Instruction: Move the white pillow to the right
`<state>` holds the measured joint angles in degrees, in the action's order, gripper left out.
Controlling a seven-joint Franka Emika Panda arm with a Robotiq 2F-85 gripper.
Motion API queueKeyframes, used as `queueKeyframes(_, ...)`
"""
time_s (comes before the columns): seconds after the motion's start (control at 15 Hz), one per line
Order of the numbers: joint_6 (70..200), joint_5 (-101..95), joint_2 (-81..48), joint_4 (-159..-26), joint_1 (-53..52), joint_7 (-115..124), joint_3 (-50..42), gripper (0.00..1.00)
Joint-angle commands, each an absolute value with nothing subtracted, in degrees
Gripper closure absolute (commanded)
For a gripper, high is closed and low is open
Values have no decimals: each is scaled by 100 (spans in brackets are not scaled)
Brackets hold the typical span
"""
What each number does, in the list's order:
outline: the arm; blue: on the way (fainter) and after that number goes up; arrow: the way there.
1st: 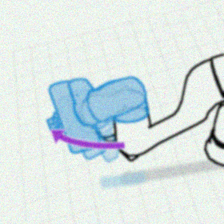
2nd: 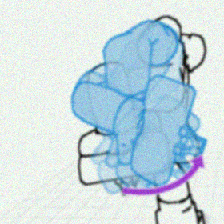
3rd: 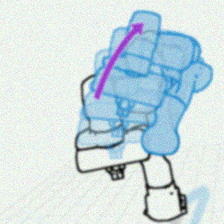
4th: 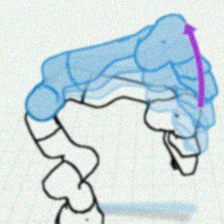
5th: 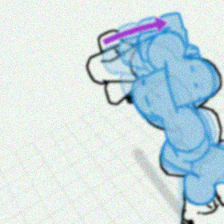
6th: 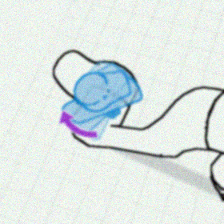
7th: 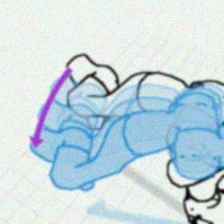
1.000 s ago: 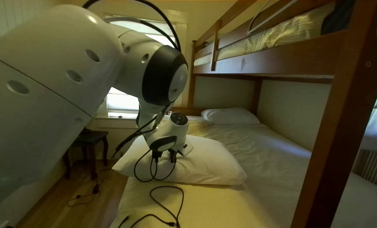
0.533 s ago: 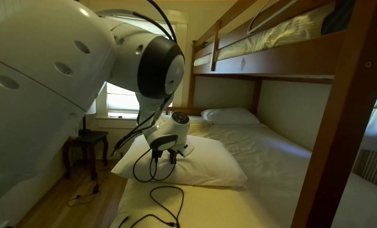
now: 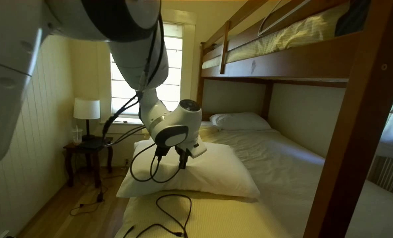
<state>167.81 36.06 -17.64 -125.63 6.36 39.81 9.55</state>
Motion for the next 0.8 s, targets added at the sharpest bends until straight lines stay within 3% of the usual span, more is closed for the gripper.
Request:
queueKeyframes(0.0,16386,2868,-406,-13888,169,5263,218,99)
queueKeyframes(0.33,15623,897,678,-14674,-72,7116,-575,99)
queueKeyframes(0.6,14370,-885,1476,-14703,867,8796,-178,99)
queueKeyframes(0.67,15005,-138,620,-14410,467,8024,-324,99)
queueKeyframes(0.73,14886,-249,733,-14423,564,8126,-286,97)
